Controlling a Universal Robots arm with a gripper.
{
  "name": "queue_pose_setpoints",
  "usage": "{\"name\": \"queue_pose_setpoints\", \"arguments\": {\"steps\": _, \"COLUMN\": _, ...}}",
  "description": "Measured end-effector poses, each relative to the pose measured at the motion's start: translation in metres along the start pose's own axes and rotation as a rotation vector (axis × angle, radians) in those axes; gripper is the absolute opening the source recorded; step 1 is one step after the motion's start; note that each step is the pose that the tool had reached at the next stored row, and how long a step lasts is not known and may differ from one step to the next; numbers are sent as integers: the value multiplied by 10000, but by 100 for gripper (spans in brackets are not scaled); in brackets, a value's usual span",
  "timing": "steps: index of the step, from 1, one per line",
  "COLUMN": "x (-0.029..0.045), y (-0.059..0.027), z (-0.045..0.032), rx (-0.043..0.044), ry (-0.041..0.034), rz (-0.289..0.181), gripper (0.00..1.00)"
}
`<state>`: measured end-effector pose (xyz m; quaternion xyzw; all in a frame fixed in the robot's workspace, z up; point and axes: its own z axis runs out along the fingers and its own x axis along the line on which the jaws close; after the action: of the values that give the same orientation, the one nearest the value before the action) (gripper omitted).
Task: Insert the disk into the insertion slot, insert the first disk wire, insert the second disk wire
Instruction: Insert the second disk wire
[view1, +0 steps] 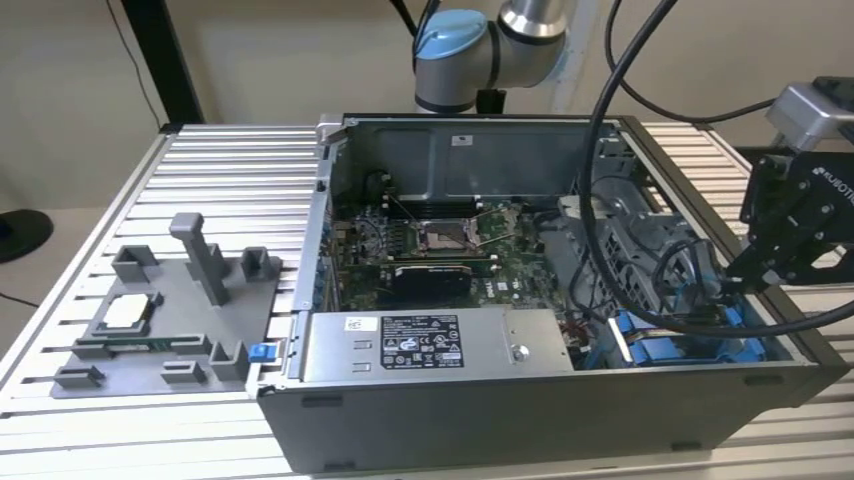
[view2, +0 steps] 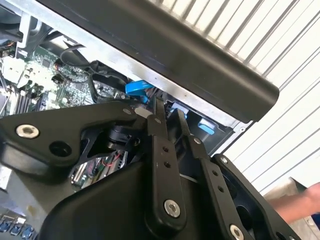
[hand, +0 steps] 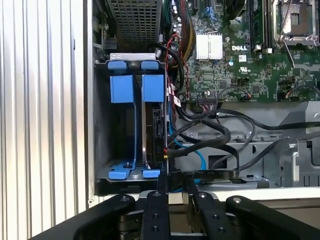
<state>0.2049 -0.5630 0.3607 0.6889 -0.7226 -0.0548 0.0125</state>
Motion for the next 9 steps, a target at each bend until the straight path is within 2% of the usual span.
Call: {"name": "queue_pose_setpoints", "arguments": {"steps": 9, "x": 24, "y": 4, "z": 26, "rx": -31, "ry": -1, "rz": 1, "gripper": 100}}
